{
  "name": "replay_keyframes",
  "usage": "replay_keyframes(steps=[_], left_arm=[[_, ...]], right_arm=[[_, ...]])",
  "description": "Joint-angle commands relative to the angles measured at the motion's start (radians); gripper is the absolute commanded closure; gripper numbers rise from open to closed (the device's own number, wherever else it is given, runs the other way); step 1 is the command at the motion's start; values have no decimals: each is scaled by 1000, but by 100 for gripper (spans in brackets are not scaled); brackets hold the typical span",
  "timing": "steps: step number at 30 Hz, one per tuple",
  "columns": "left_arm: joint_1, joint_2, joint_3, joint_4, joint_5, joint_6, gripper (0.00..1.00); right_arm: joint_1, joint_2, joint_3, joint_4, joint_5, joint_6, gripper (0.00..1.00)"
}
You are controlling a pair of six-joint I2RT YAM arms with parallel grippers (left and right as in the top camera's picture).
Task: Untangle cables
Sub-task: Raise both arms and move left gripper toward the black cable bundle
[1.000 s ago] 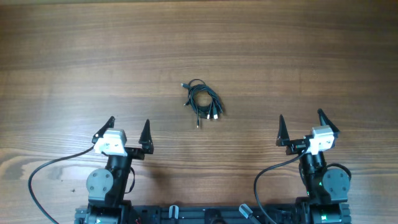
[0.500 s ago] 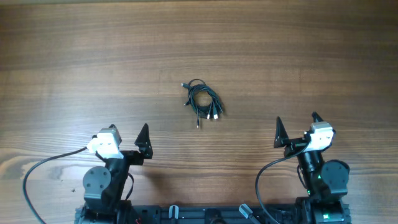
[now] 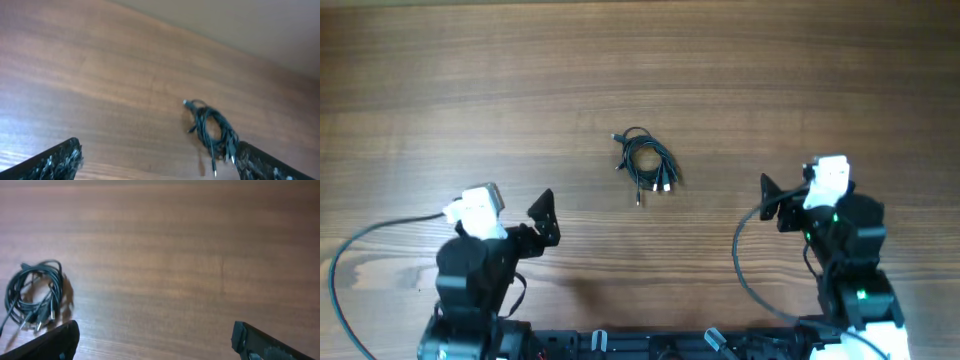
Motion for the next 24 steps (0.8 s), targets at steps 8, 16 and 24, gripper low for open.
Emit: replay_keyframes(steps=[8,16,24], left_arm=[[4,317,328,-283,106,-13,0],[4,319,334,-310,222,-14,0],[4,319,334,-275,222,-13,0]], right_arm=[[-5,261,309,-306,-8,-5,0],[-5,254,336,-321,-9,-101,0],[-5,254,336,-296,-156,-96,0]])
